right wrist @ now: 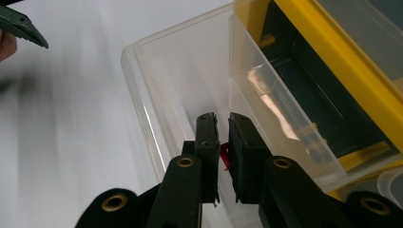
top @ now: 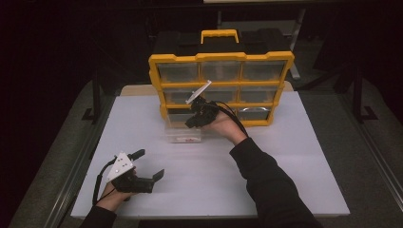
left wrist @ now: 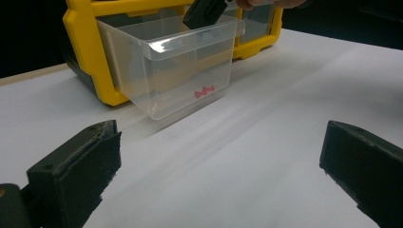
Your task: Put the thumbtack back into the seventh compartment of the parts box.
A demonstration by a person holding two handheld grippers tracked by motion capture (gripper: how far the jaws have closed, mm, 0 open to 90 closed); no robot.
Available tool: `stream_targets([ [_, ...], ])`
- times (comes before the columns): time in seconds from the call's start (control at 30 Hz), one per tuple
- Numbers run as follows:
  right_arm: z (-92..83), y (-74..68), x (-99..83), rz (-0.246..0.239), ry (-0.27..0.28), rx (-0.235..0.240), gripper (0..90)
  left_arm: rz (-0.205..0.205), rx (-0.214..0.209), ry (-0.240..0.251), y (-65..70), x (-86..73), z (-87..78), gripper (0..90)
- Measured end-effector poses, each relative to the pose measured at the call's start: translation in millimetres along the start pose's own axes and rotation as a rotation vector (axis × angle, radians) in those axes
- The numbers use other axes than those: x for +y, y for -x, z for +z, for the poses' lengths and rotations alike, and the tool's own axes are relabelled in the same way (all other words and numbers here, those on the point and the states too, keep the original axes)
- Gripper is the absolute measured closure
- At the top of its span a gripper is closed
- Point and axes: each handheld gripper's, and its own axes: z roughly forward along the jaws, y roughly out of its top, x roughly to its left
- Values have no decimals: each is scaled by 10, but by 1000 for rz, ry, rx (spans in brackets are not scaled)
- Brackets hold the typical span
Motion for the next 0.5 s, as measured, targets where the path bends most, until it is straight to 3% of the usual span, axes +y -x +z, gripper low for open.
stream_targets([
  [0.2,-49,-21,9,20,12,-9,778,-1,1,0,2,1,-1,0],
  [0.23,-59,-7,8,-3,29,-17,801,-1,0,1,0,0,0,0],
  [0.37,-148,-46,16,7,38,10,893,2,0,2,-1,-2,3,0],
  [0.5,-204,-94,17,-9,51,38,895,1,1,3,0,-3,7,0],
])
